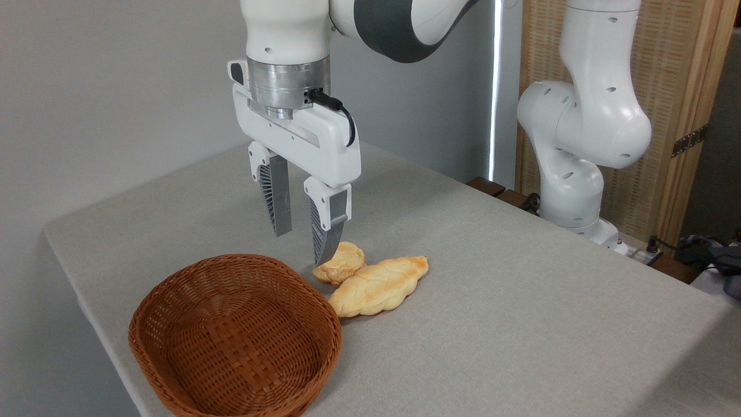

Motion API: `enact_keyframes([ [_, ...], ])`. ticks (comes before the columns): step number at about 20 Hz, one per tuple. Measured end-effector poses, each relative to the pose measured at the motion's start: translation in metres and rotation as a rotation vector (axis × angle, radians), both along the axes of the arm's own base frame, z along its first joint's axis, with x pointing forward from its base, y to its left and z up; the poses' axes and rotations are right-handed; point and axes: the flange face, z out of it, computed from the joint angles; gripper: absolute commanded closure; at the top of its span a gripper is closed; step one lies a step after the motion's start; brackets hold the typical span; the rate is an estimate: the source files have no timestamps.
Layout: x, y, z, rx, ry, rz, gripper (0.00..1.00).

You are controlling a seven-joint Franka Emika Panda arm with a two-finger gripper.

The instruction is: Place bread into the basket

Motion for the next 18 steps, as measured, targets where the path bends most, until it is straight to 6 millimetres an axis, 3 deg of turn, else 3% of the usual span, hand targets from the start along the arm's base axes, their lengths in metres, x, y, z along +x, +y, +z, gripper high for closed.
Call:
enact_keyframes([
  [13,-0.001,-0.001,-0.003,0.000,0.008,-0.002,0.00],
  [18,-0.008,-0.019,-0.027,0.004,0.061,-0.038,0.00],
])
